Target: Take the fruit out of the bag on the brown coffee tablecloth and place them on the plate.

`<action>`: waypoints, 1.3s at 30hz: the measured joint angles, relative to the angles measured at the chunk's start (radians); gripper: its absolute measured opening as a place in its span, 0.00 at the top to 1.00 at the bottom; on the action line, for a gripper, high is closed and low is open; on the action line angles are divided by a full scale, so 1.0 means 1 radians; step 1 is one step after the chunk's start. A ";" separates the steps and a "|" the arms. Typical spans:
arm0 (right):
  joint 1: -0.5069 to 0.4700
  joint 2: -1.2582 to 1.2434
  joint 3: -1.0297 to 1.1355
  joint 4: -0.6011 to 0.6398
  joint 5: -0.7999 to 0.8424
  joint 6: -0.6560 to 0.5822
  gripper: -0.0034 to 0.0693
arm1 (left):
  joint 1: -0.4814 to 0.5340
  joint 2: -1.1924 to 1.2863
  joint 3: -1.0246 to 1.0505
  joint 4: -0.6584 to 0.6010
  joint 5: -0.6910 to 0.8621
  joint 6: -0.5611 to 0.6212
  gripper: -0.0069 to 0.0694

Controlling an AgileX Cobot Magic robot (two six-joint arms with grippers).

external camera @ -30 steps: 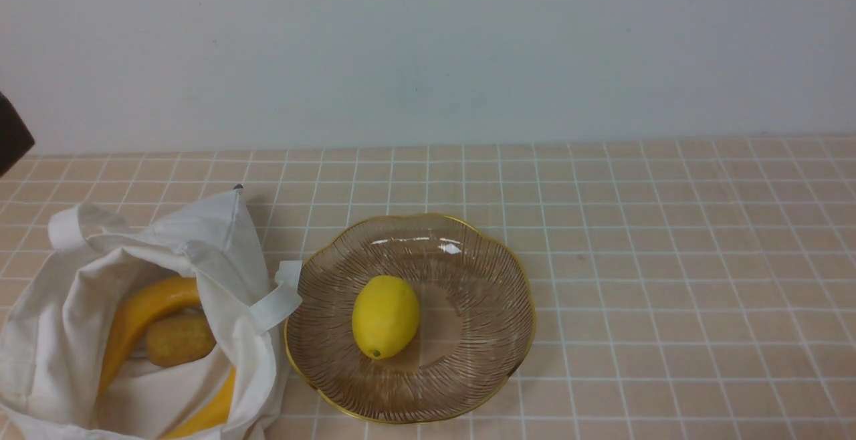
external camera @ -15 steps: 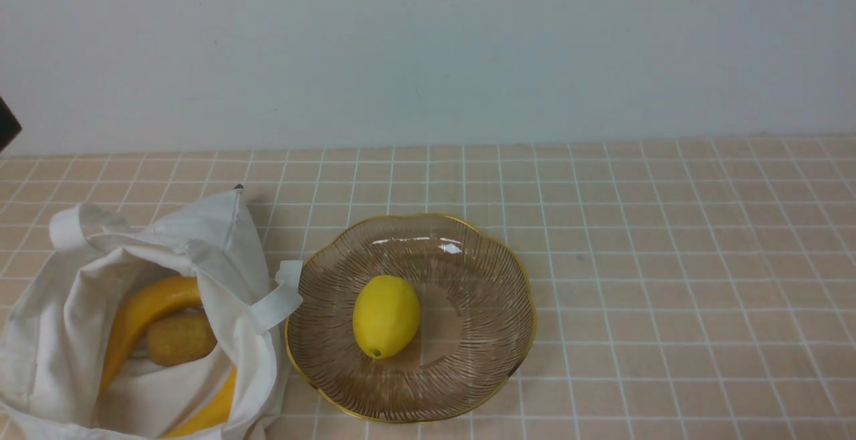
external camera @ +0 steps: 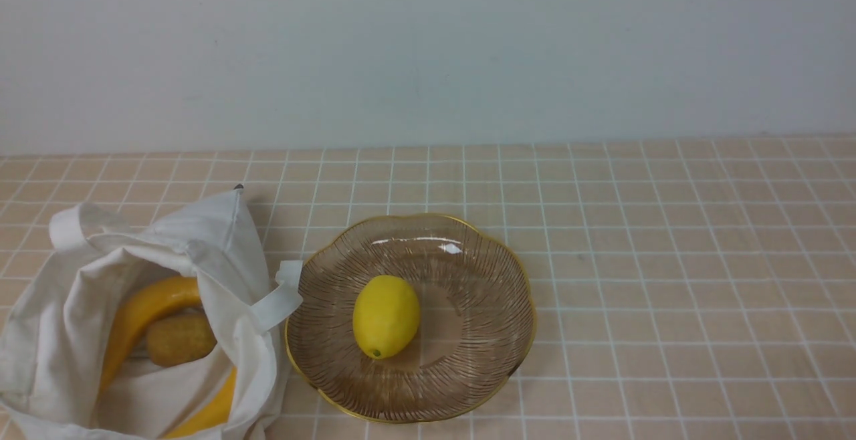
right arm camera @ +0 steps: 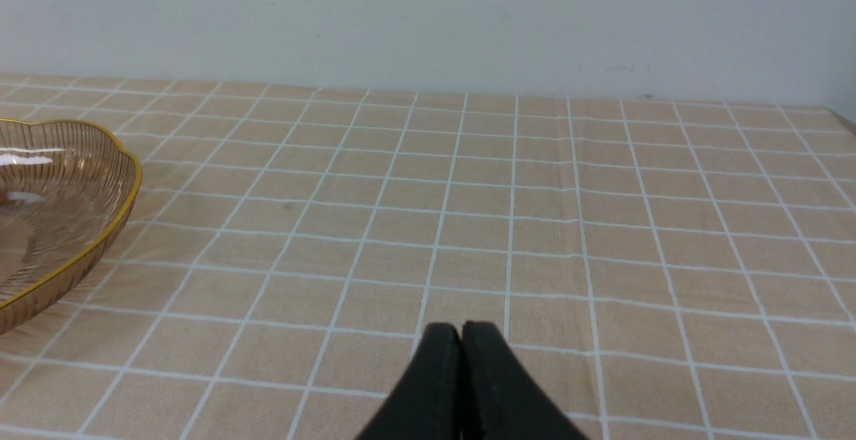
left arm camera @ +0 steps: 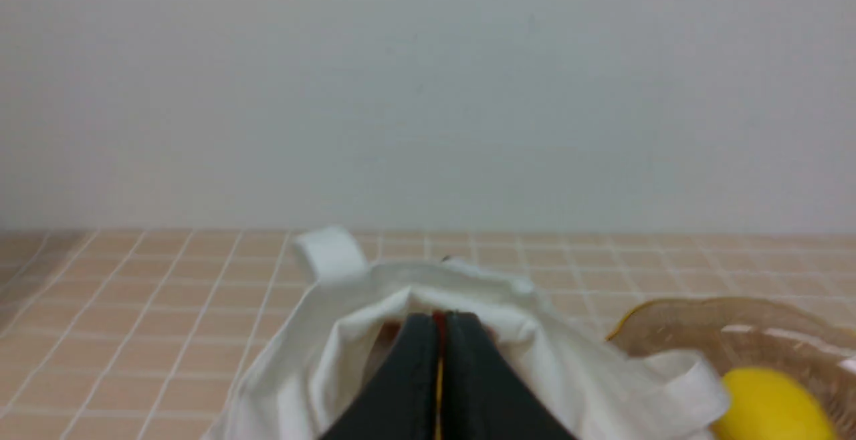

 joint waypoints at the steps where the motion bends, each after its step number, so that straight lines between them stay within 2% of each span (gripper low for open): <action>1: 0.000 0.000 0.000 0.000 0.000 0.000 0.97 | 0.014 -0.023 0.040 0.000 0.004 0.014 0.92; 8: 0.000 0.000 0.000 0.000 0.000 0.000 0.97 | 0.029 -0.046 0.208 0.000 0.081 0.035 0.92; 39: 0.000 0.000 0.000 0.000 0.000 0.000 0.97 | -0.001 -0.046 0.214 0.000 0.046 0.033 0.92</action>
